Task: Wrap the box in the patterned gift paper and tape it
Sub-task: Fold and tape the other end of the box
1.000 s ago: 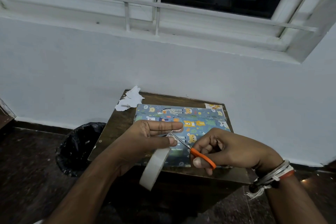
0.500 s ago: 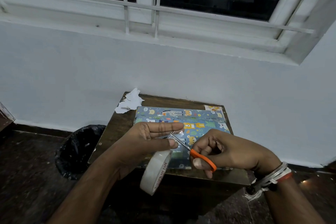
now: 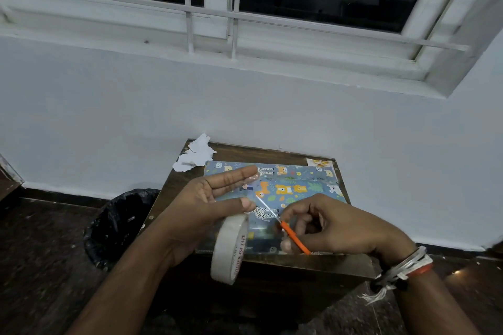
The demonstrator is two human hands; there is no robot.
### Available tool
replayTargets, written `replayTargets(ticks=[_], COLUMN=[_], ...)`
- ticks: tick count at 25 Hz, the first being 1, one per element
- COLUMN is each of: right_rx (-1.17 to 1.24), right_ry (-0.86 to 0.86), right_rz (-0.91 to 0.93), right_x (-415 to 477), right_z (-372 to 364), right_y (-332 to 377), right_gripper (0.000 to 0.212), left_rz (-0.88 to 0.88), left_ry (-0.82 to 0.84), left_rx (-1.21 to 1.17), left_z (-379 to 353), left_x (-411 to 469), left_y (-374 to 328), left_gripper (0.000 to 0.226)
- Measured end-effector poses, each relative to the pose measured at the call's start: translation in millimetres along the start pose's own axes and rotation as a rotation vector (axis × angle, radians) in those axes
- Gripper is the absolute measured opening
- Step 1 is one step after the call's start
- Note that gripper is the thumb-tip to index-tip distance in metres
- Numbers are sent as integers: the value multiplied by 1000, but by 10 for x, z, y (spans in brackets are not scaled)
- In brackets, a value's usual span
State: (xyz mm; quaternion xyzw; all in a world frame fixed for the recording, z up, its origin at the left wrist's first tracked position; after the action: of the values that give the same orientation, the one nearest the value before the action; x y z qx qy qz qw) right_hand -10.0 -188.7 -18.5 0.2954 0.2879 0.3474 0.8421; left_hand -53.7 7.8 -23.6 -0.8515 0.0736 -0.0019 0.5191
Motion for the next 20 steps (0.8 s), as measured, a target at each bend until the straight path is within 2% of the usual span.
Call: replayTargets(ticks=[3, 5, 6, 8, 11, 12, 13, 14, 15, 17, 19, 20], right_rx=[-57, -243, -370, -616, -849, -914, -959, -953, -859, -370, 170, 315], right_ry=[-393, -680, -752, -698, -387, -343, -365, -459, -594, -794, -775, -756], right_rz=[-148, -252, -313, -439, -548, -540, -509, -447, -375, -213, -83, -55], right_x=[5, -33, -39, 41, 220, 249, 271, 268, 252, 230, 312, 352], right_z=[216, 368, 426, 490, 407, 367, 342, 334, 338, 333, 268, 239], right_y=[-153, -200, -201, -205, -192, -148, -100, -17, 69, 196, 303, 335], right_gripper=[33, 35, 30, 24, 25, 27, 24, 16, 10, 7, 6, 8], left_rz=[-53, -84, -101, -125, -127, -123, -121, -119, -118, -122, -136, -143], left_ry=[-92, -140, -153, -167, -172, -163, -153, -143, -135, -123, -113, -107], left_rx=[-61, -66, -58, -21, -1, 4, 16, 26, 29, 25, 38, 46], left_z=[140, 211, 233, 271, 292, 281, 271, 257, 242, 213, 177, 151], left_x=[33, 43, 48, 56, 64, 63, 60, 55, 50, 46, 54, 64], left_y=[-32, -44, -52, -64, -60, -57, -56, -59, -63, -67, -72, -69], left_gripper=[60, 63, 65, 73, 78, 81, 81, 82, 84, 85, 80, 78])
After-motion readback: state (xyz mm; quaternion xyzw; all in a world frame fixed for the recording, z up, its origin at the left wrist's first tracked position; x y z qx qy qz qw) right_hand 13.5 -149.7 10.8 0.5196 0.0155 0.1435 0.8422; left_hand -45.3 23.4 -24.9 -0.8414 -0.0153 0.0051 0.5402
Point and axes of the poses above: each hand's wrist, its own x-axis towards the middle knuckle, its own z-axis out of the back of the hand, y = z × x, the point moved 6 cm from there along x, towards the middle knuckle, and after that the axes turned 13 degrees about -x, right-handed, at the moved point
